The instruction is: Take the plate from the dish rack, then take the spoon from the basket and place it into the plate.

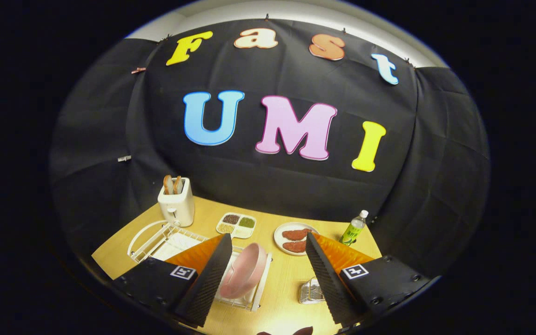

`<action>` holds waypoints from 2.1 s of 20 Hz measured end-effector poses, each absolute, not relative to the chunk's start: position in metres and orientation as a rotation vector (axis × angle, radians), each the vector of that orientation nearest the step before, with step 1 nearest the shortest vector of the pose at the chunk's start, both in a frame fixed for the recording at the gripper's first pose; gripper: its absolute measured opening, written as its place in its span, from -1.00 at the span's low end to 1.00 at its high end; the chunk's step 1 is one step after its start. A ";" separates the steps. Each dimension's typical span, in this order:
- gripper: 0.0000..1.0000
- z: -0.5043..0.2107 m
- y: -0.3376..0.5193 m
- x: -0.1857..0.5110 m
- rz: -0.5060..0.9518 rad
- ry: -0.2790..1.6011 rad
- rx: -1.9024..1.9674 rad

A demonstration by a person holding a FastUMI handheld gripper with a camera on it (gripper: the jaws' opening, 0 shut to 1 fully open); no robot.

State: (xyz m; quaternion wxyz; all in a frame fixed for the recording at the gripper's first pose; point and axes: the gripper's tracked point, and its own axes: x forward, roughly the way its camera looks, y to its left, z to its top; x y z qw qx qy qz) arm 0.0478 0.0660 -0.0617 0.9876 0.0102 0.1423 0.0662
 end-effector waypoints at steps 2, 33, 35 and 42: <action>0.95 -0.081 0.070 0.056 0.141 0.349 -0.002; -0.46 -0.215 0.108 0.139 -0.017 0.781 -0.183; -0.46 -0.214 0.106 0.135 -0.007 0.784 -0.171; -0.46 -0.190 0.088 0.107 0.052 0.747 -0.048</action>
